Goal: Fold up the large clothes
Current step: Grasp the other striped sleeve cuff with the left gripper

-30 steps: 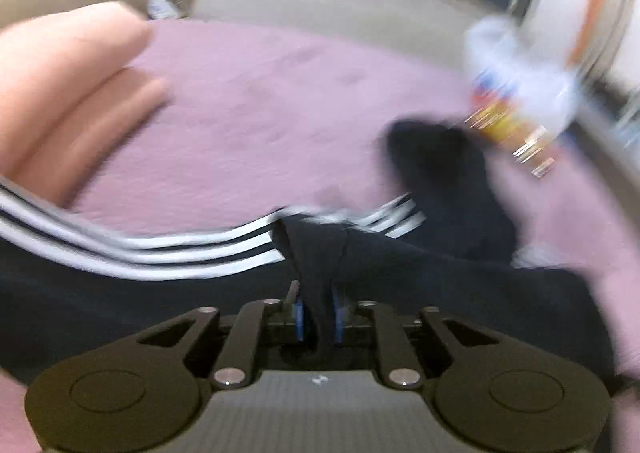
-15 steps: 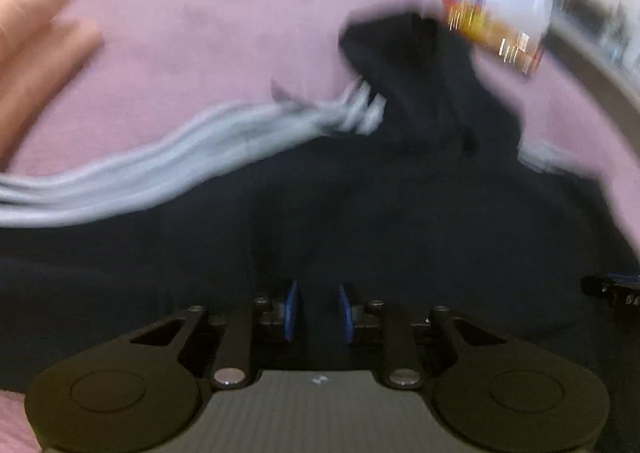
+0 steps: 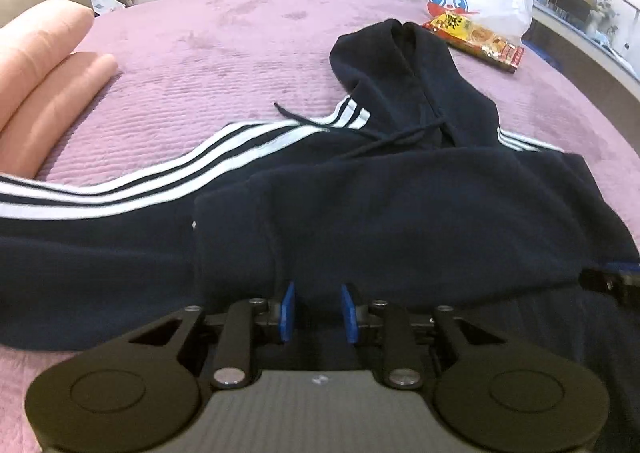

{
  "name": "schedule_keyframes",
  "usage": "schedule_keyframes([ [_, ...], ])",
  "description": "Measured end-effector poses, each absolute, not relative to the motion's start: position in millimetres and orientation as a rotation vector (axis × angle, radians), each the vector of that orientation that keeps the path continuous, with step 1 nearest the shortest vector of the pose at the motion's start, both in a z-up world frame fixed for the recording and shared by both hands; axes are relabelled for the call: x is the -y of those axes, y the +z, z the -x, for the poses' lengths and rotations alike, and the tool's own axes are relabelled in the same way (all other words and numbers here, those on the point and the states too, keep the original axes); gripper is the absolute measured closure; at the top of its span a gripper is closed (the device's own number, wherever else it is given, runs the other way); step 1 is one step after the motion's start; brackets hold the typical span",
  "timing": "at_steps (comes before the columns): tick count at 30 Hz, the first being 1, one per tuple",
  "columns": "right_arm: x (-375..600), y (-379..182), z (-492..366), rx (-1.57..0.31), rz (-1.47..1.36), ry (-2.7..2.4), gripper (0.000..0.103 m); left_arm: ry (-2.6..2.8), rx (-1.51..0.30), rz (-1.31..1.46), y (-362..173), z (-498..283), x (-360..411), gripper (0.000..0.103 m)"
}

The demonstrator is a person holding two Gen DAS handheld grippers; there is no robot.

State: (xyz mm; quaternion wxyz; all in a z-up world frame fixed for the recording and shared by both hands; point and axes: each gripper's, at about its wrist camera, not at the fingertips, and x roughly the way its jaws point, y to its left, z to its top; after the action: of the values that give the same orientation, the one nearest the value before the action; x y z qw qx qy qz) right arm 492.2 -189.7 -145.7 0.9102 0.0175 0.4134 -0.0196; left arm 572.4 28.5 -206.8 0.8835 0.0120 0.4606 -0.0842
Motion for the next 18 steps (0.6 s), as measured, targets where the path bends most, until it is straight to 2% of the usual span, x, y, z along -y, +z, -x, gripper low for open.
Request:
schedule_keyframes([
  [10,161,-182,-467,-1.037,-0.034,0.012,0.055,-0.111,-1.022,0.080,-208,-548,-51,0.075],
  [15,158,-181,-473,-1.064,-0.016,0.013,0.053,-0.014,-1.014,0.091,-189,-528,-99,0.074],
  [18,157,-182,-475,-1.061,0.003,0.021,0.046,0.077,-0.990,0.106,-169,-511,-139,0.073],
])
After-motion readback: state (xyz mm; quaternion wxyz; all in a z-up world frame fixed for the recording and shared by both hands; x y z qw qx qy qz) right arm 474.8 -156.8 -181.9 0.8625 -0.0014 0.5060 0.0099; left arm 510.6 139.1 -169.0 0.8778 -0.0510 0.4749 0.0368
